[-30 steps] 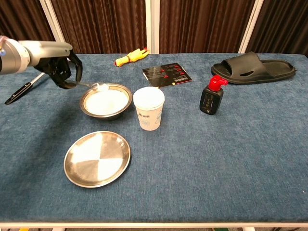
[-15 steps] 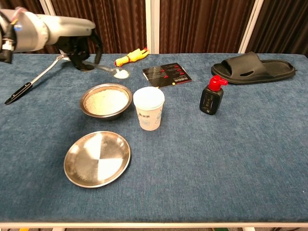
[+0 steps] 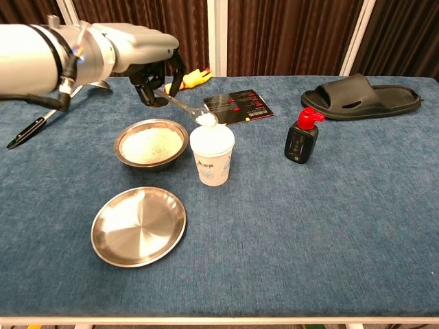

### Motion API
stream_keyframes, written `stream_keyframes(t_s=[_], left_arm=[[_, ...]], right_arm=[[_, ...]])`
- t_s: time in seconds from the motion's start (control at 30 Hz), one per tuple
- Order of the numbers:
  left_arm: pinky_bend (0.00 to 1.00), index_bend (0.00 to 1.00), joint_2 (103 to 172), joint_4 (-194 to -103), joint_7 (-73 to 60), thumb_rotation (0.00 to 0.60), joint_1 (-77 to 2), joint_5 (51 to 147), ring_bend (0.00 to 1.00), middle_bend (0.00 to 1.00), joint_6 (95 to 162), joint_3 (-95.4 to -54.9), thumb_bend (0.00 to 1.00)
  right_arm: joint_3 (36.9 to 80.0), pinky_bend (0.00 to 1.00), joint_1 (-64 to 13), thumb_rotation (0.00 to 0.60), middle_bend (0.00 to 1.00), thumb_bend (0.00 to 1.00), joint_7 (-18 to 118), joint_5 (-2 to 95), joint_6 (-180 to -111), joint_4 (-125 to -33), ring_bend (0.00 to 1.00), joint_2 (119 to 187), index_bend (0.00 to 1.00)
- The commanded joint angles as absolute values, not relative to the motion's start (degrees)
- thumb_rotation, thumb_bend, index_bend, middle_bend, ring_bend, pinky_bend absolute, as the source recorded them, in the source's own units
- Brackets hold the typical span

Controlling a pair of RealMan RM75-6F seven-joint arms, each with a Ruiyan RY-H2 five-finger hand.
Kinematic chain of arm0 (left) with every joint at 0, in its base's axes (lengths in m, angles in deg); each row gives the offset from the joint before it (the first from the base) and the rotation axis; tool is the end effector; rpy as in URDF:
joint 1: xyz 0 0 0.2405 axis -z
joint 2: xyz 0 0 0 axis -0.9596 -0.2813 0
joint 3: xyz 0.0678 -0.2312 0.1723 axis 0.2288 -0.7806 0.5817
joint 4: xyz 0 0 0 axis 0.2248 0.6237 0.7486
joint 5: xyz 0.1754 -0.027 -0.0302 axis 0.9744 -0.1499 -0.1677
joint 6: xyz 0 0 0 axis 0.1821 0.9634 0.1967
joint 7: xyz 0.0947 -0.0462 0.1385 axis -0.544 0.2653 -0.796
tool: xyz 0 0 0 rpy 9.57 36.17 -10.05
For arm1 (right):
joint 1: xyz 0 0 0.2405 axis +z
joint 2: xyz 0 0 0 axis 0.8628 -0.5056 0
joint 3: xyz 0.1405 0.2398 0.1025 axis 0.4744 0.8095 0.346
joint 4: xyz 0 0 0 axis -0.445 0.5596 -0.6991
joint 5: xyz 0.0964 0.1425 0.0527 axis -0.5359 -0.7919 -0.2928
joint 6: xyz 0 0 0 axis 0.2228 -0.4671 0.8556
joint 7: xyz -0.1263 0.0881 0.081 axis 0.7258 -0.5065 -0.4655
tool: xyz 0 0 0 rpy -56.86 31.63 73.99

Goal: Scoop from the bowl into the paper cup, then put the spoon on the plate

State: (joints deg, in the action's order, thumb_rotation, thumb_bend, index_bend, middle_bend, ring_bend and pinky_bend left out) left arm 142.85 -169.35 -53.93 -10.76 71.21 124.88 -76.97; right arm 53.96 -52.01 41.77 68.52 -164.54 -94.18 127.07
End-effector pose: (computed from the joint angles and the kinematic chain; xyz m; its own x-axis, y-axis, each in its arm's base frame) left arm -0.0735 0.4276 -0.0016 0.6626 0.2070 0.7198 0.7275 -0.4066 -0.5527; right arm -0.3335 -0.2377 0.2561 0.3933 0.0477 0.9182 -0.9181 -0.0328 0.3950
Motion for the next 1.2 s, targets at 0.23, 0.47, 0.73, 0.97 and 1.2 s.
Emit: stream_keyframes(t_s=[0.23,0.47,0.73,0.97,1.2], left_arm=[[1.00,0.63,150.8,-163.1,-64.0,0.600,-10.7,82.5,0.94,0.96,136.4,-70.7,0.56],[1.00,0.63,154.7,-158.6,-69.5,0.600,-12.5,91.0,0.94,0.96,141.7,-66.9,0.56],[1.00,0.63,157.5,-152.6,-73.1,0.600,-14.8,100.2,0.94,0.96,144.8,-64.5,0.55],[1.00,0.62,158.4,-149.1,-75.8,0.600,-16.4,105.6,0.94,0.96,144.5,-63.7,0.56],[1.00,0.62,158.3,-149.8,-76.2,0.600,-18.1,108.3,0.94,0.96,144.3,-65.7,0.56]], right_arm=[[53.9,0.07,-52.2,0.600,0.22,0.27,41.3,68.5,-164.6,-93.9,0.00,127.2,0.07],[53.6,0.07,-52.6,0.600,0.22,0.27,40.9,68.5,-164.7,-93.8,0.00,127.4,0.07],[53.5,0.07,-52.8,0.600,0.22,0.27,40.6,68.8,-165.1,-93.9,0.00,127.3,0.07],[53.5,0.07,-52.9,0.600,0.22,0.27,40.8,69.3,-165.5,-94.2,0.00,127.2,0.07],[53.6,0.07,-53.0,0.600,0.22,0.27,41.2,69.4,-165.6,-94.7,0.00,127.0,0.07]])
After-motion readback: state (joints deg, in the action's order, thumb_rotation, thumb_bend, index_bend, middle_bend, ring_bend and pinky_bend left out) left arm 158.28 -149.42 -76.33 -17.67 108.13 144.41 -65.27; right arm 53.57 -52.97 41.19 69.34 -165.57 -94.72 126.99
